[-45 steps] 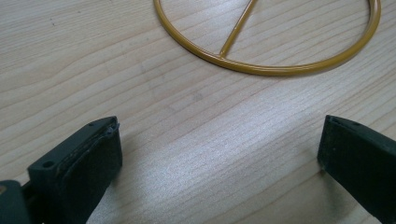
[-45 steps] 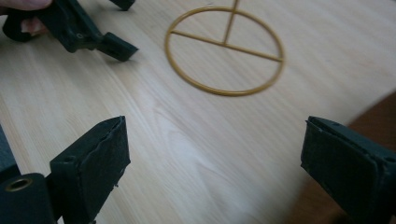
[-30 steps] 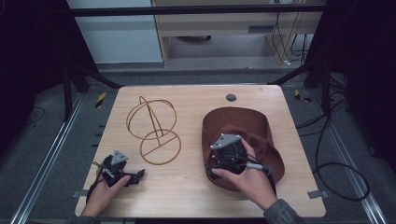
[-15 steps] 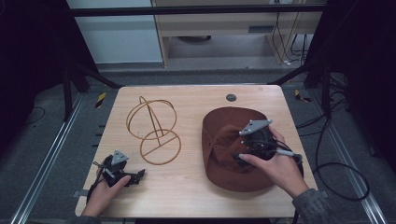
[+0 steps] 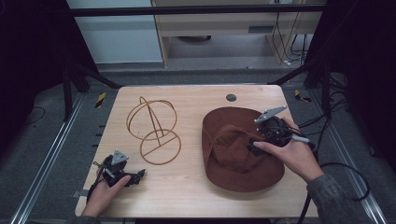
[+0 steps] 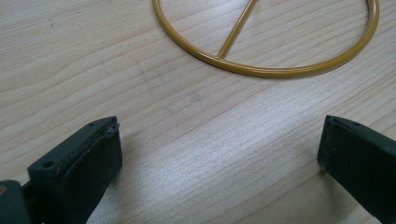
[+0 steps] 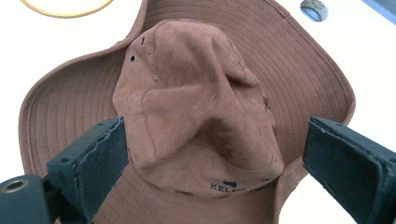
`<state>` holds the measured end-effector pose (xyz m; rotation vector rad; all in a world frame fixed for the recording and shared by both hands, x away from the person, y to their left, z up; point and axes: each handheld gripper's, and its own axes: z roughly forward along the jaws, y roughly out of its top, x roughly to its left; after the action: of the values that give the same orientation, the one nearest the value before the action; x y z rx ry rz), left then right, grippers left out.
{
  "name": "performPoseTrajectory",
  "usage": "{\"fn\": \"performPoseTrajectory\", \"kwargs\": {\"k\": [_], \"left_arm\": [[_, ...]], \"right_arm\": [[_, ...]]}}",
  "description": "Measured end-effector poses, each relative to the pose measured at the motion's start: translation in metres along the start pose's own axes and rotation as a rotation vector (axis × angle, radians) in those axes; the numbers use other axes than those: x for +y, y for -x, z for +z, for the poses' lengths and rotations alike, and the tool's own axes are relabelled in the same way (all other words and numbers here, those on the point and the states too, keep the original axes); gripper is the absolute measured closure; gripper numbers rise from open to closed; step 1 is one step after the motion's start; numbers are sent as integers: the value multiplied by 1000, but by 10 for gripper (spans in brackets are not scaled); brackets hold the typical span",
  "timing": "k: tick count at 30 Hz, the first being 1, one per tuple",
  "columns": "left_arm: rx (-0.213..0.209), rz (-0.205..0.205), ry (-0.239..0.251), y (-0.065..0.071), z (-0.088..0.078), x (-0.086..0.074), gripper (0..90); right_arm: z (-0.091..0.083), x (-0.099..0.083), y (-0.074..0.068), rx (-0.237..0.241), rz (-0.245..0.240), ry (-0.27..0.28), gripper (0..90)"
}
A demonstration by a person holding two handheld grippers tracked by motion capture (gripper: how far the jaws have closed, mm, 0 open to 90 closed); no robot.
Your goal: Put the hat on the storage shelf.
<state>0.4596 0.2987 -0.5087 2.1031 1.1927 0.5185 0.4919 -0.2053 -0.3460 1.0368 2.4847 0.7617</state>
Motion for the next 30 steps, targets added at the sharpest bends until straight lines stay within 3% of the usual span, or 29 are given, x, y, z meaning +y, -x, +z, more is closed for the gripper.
{"fn": "performPoseTrajectory", "kwargs": {"k": [4, 13, 22, 30], "left_arm": [[-1, 0, 0, 0, 0, 0, 0], [-2, 4, 1, 1, 1, 1, 0], [-2, 5, 3, 1, 2, 1, 0], [-3, 0, 5, 2, 2, 2, 0]], "right_arm": [[4, 6, 8, 30, -10, -17, 67], [17, 19, 24, 46, -4, -54, 78], [22, 26, 27, 53, -9, -79, 73], [28, 35, 27, 87, -25, -88, 80]]}}
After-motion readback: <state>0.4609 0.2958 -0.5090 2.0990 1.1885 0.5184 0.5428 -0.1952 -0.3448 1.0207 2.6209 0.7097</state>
